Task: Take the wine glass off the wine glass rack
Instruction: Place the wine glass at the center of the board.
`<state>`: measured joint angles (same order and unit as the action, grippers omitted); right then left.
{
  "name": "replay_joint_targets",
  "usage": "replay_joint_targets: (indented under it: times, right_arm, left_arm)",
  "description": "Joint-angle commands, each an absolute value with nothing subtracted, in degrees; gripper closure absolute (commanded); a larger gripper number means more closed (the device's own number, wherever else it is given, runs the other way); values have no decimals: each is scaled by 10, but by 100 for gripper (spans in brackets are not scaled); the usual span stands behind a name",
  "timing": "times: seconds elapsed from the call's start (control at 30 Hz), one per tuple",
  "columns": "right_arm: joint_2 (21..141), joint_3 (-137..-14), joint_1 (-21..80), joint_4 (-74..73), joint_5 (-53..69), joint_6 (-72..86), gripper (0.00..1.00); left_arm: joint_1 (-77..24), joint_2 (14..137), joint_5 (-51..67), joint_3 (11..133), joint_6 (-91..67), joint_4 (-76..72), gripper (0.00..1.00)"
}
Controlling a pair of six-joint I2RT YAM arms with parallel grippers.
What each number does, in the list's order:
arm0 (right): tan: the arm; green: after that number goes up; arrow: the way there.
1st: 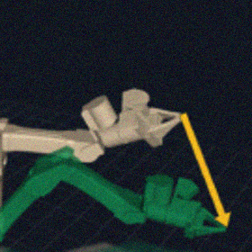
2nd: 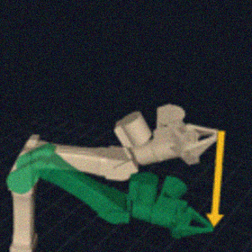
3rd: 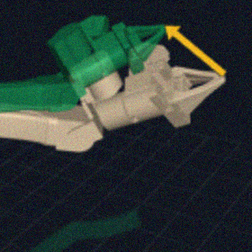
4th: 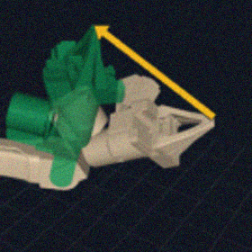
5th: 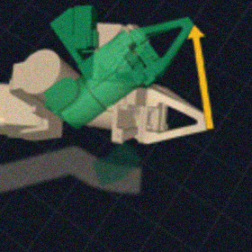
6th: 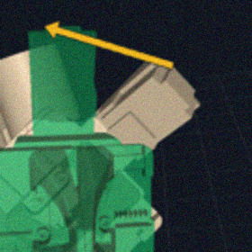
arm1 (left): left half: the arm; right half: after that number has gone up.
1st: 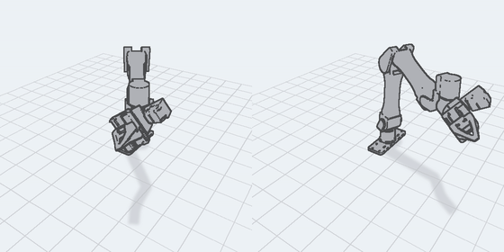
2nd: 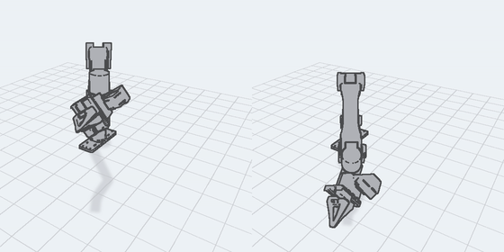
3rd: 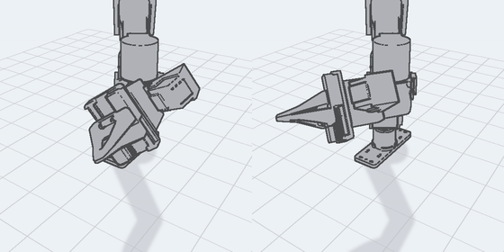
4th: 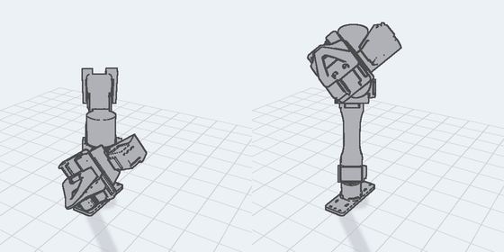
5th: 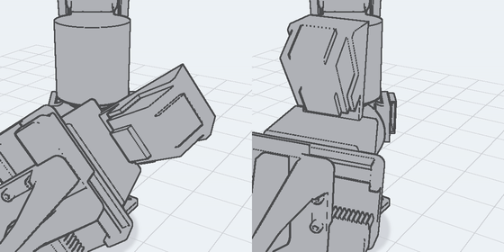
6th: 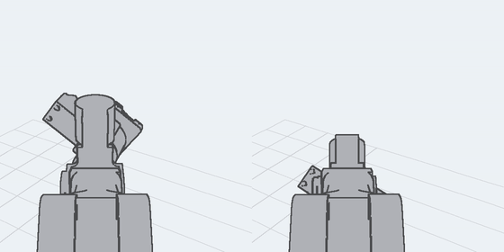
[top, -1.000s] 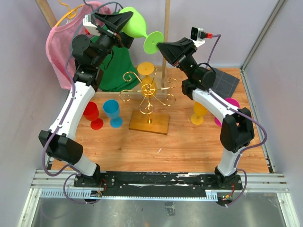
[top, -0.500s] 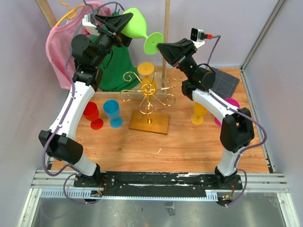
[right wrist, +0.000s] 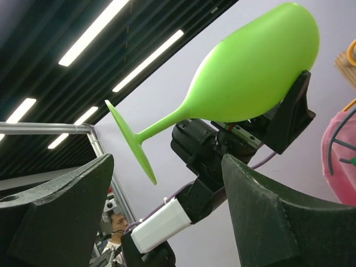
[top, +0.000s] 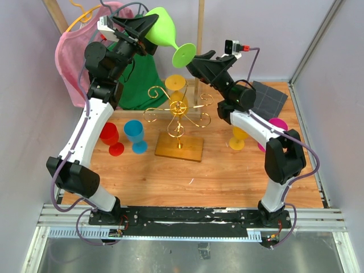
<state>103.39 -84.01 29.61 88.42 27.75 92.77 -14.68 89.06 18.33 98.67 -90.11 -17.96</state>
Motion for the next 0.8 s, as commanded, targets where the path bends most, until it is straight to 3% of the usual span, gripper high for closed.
replay_joint_targets:
  times: [0.0,0.3,0.37,0.77]
  right_arm:
    - [994,-818,289,909,268,918,18]
    - [958,-776,269,908,270,917,9]
    - [952,-775,264,907,275,917,0]
    - [870,-696,198,874,302,918,1]
  left_arm:
    - [-139,878,197,1002,-896,-206,34]
    - [-110,878,222,1020,-891,-202,33]
    - [-98,880,233,1031,-886,-201,33]
    - [38,861,344,1043,-865,-200,32]
